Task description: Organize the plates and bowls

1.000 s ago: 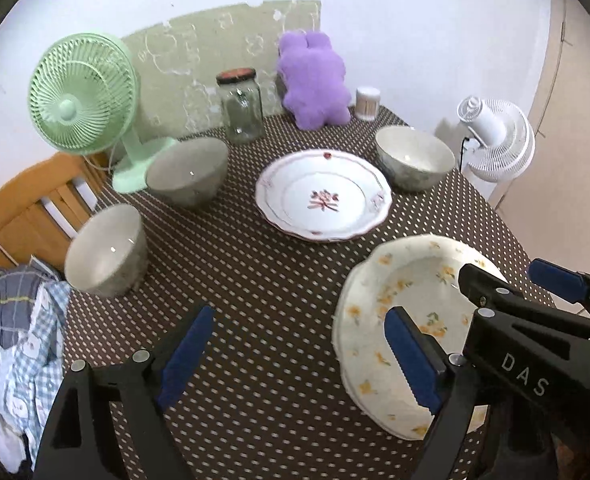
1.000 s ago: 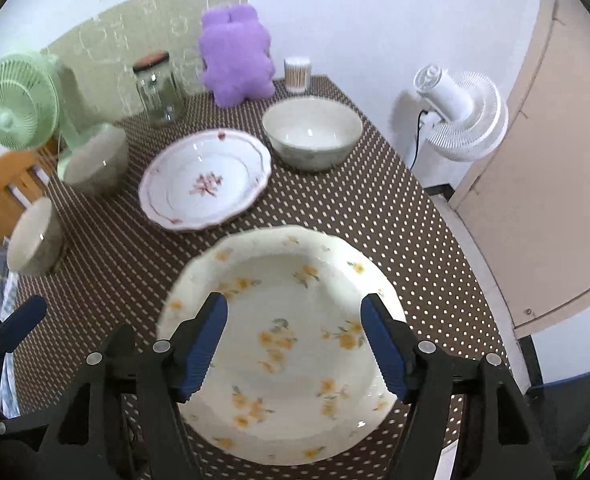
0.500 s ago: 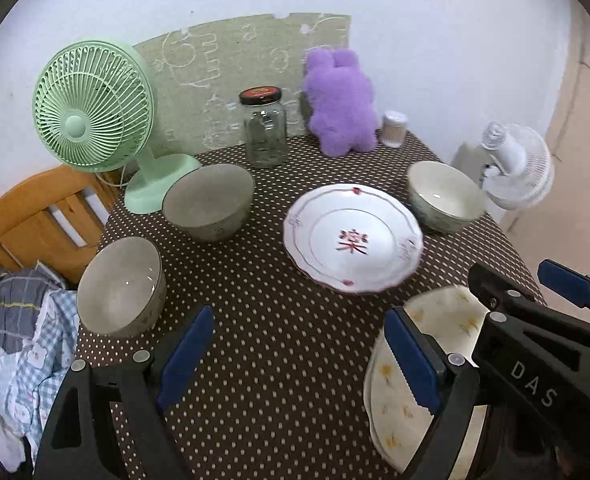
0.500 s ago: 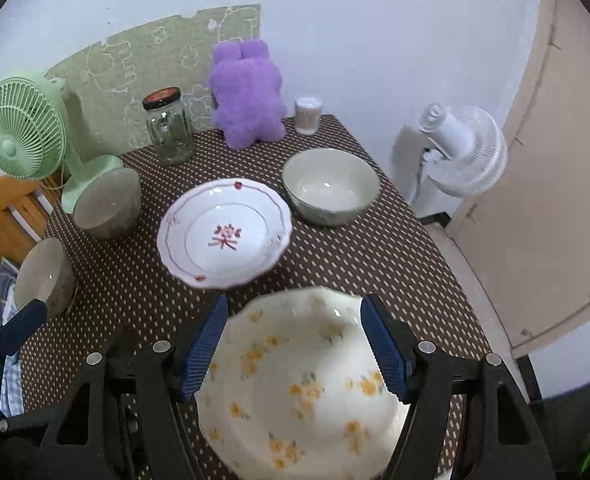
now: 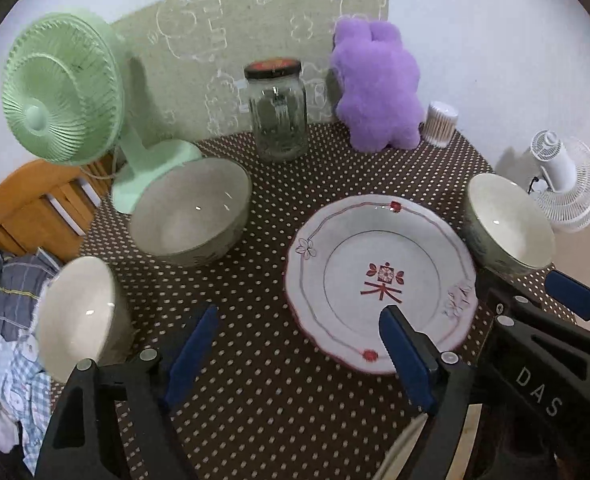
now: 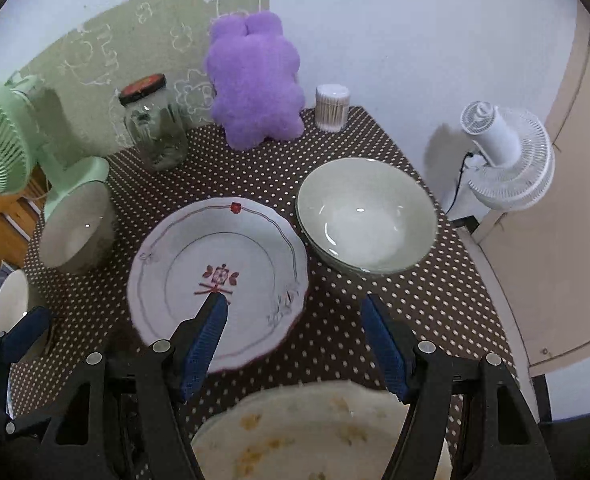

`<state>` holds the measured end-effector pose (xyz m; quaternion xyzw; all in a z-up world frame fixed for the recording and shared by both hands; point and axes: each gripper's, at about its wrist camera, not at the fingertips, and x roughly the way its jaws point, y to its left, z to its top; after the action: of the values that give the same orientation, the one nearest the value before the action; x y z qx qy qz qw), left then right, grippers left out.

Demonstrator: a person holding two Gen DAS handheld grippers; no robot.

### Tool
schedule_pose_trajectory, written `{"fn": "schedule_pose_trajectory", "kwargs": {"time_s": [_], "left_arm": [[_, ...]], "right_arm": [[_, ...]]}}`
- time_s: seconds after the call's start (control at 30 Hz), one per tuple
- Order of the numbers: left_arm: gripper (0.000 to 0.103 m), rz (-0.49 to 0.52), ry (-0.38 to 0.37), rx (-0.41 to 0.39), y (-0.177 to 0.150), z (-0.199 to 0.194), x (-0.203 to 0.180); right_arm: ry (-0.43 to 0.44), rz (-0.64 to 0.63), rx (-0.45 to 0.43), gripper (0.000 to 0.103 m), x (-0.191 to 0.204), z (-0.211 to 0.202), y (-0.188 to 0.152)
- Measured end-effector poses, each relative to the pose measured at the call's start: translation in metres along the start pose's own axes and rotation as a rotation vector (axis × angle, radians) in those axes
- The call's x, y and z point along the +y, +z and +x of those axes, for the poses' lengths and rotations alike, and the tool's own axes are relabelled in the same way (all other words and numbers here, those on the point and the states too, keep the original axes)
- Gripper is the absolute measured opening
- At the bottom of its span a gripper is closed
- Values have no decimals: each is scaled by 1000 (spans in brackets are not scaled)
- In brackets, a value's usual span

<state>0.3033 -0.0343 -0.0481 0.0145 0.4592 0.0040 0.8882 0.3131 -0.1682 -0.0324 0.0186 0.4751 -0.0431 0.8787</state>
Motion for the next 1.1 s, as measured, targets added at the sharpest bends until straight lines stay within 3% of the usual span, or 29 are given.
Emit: {"fn": "schedule_pose_trajectory", "kwargs": {"time_s": [0.4,0.57,0.7,0.77,1.1], "left_arm": [[74,-12,7,66,7,64,-8],[62,12,-7,94,7,80,-16],[57,10,-1,80,6,81,-16],[51,24,19,82,5,83,-16],[50,8,49,108,-3,74,4]], "right_arm": [[33,0,91,68,2,66,10],[40,-3,124,59,5,82,9],[34,-2,124,58,4,86,9],[8,-14,121,53,6,86,8],[42,-55,139,51,22,79,-2]]}}
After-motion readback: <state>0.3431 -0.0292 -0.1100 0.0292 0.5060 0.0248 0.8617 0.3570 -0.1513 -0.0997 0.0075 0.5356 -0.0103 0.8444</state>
